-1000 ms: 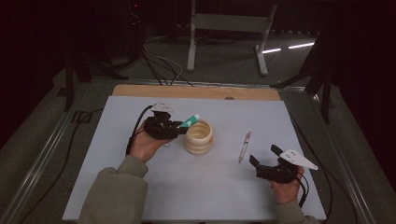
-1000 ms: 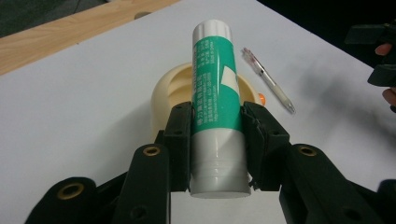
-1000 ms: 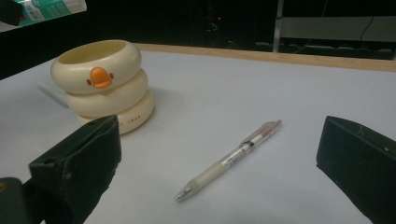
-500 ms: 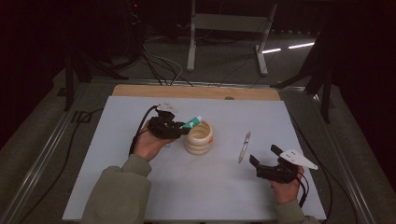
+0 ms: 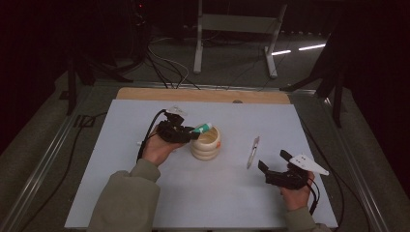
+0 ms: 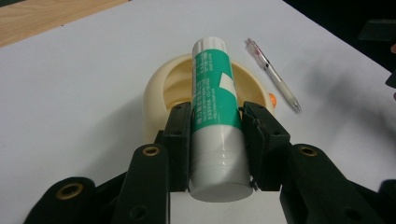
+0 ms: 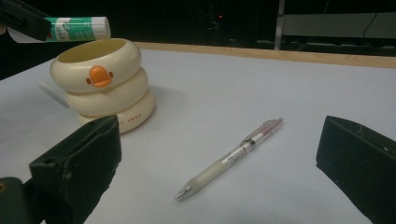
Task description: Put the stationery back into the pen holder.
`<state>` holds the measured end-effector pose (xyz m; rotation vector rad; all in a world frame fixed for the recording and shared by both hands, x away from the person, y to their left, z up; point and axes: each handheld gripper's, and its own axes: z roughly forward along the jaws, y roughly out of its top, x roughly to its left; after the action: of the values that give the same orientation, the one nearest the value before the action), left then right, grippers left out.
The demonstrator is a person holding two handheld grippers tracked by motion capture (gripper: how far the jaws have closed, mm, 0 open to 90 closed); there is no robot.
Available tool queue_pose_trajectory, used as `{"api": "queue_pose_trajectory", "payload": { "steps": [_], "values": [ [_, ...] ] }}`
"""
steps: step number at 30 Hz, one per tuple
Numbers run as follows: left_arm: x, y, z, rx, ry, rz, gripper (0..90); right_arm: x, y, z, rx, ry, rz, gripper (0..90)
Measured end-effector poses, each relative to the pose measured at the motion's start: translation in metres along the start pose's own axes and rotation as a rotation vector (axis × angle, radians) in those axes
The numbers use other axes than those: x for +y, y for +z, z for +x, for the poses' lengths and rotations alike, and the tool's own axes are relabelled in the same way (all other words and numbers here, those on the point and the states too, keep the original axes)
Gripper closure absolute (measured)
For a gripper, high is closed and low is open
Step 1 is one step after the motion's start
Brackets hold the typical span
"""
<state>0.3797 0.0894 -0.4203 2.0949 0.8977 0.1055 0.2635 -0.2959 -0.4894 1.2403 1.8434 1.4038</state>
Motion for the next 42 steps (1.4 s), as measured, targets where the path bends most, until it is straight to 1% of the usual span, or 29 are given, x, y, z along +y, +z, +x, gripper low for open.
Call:
{"api": "queue_pose_trajectory", "payload": {
  "steps": [15, 17, 20, 23, 29, 33, 38, 42],
  "values": [
    [0.003, 0.001, 0.0, 0.0, -0.009, -0.012, 64.7, 0.0, 0.001, 0.0, 0.004, -0.001, 0.003, 0.5],
    [0.003, 0.002, 0.0, -0.001, -0.014, -0.018, 64.8, 0.0, 0.001, 0.0, 0.004, -0.002, 0.004, 0.5],
    [0.005, 0.003, 0.0, -0.006, -0.021, -0.04, 67.4, 0.0, 0.001, 0.0, 0.004, -0.001, 0.004, 0.5],
    [0.006, 0.007, -0.003, -0.003, -0.011, -0.028, 68.5, 0.0, 0.001, 0.0, 0.004, -0.001, 0.003, 0.5],
    [0.007, 0.019, -0.005, -0.013, -0.011, -0.019, 68.5, 0.0, 0.001, 0.0, 0.005, -0.001, 0.003, 0.5],
    [0.008, 0.022, -0.007, -0.022, -0.013, -0.026, 68.2, 0.0, 0.0, -0.001, 0.005, 0.0, 0.002, 0.5],
    [0.007, 0.025, -0.008, -0.024, -0.007, -0.016, 66.2, 0.0, 0.0, -0.001, 0.006, 0.001, 0.003, 0.5],
    [0.006, 0.026, -0.007, -0.037, -0.021, -0.035, 62.3, 0.0, 0.0, -0.001, 0.006, 0.001, 0.001, 0.5]
  ]
}}
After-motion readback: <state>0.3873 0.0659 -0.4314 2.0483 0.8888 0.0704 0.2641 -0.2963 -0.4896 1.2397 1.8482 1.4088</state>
